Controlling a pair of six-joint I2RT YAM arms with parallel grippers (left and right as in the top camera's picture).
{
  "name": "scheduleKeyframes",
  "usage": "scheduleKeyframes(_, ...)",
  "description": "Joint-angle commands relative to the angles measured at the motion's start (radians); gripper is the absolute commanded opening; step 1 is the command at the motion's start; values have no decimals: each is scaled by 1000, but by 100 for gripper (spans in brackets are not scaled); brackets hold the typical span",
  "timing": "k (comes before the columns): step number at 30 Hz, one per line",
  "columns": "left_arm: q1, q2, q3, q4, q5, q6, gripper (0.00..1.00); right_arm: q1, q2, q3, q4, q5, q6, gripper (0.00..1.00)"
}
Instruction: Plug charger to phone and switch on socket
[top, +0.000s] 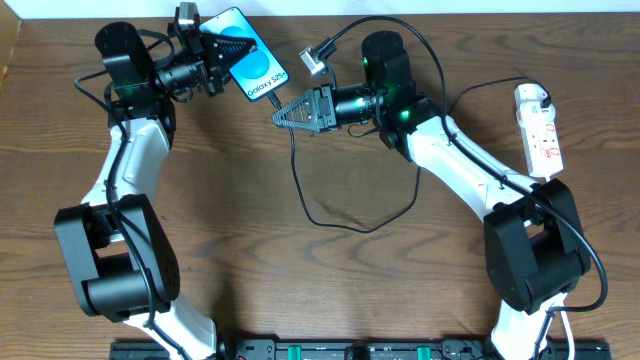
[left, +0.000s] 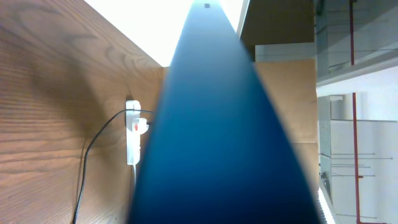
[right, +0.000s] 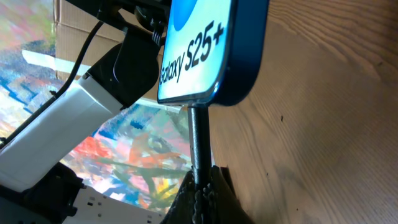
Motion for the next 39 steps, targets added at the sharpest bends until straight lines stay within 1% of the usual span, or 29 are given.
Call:
scheduleKeyframes(1,2,-13,15,12,29,6,7,5,-10,3,3,0,5,1)
scheduleKeyframes(16,2,-13,15,13,39,11,7,-7,-10,3,4,4,10,1)
scheduleKeyframes(25,56,-13,15,13,34,13,7,-14,-10,3,3,-52,11,1)
scheduleKeyframes(39,59,-13,15,13,13,15,7,-8,-10,3,3,-72,8,1)
